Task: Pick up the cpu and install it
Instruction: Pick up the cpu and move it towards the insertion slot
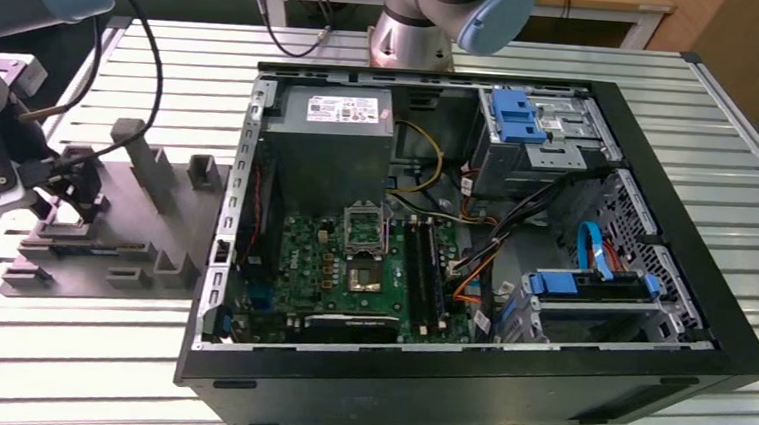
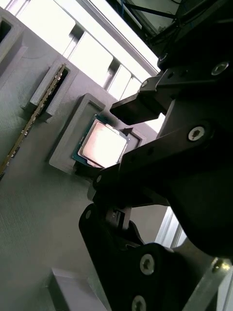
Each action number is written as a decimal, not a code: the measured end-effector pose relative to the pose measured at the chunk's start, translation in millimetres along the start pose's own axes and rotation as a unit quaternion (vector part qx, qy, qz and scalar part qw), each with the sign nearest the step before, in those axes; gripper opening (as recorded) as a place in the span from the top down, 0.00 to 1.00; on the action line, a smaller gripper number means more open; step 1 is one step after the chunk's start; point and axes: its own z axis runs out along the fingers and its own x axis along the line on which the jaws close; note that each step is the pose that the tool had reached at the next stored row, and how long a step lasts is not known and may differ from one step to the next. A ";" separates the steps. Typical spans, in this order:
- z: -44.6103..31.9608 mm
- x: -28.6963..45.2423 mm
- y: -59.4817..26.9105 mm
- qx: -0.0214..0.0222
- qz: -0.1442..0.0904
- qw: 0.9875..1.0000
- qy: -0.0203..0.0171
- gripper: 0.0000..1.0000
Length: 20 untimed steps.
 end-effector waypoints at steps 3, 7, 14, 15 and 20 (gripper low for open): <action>0.2 0.0 0.0 0.000 0.000 1.000 0.000 0.39; 0.3 0.0 0.0 0.000 0.000 1.000 0.000 0.39; 0.3 0.0 0.0 0.000 0.000 1.000 0.000 0.40; 0.3 0.0 0.0 0.000 0.000 1.000 0.000 0.47; 0.1 0.0 0.0 0.000 0.000 1.000 0.000 0.47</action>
